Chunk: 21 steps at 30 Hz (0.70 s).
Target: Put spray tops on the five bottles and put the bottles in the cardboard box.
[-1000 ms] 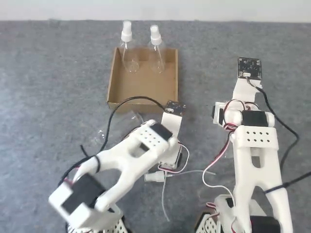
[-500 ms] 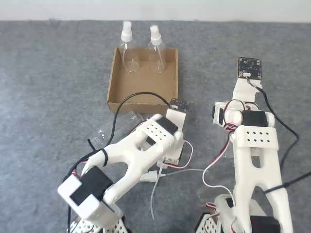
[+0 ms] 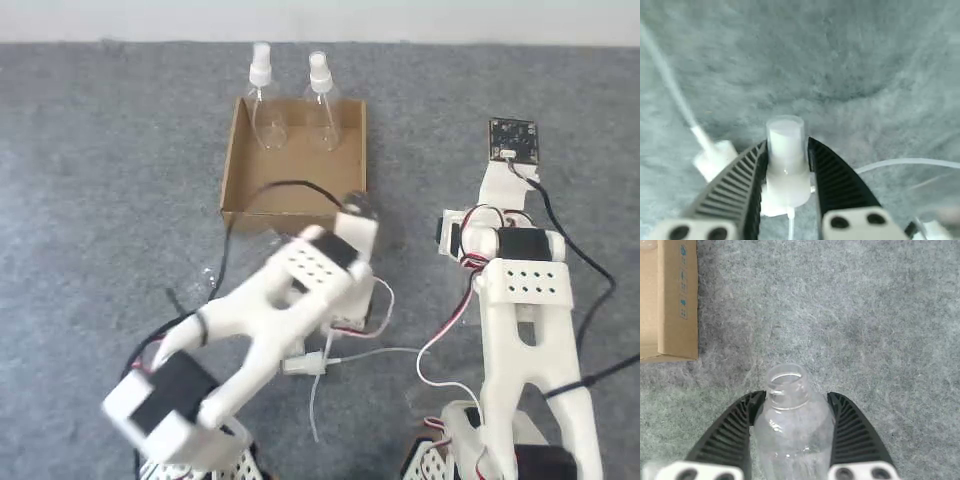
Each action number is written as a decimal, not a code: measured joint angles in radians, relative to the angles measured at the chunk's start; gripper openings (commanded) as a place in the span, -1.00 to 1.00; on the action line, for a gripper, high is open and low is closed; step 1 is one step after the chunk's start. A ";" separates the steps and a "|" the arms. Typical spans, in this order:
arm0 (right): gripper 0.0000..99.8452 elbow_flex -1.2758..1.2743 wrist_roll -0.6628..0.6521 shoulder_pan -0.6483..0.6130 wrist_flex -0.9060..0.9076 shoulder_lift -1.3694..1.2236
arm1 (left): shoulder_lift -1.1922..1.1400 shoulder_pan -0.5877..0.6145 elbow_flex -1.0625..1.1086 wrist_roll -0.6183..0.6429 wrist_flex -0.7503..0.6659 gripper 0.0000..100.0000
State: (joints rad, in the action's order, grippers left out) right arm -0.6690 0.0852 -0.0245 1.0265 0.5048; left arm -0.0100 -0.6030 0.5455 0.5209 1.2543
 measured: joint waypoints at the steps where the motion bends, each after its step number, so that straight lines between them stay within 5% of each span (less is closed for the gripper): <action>1: -0.97 0.000 0.000 0.000 0.000 0.000 | 0.037 0.018 0.009 0.000 0.000 -0.98; 7: -0.97 0.000 0.000 0.000 0.000 0.000 | 0.245 0.129 0.069 0.000 0.003 -0.98; 21: -0.97 0.000 0.000 0.000 0.000 0.000 | 0.500 0.146 0.198 -0.002 -0.048 -0.98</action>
State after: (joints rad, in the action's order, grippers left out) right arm -0.6690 0.0852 -0.0245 1.0265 0.5048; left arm 0.4902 -0.4572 0.7434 0.5194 1.2068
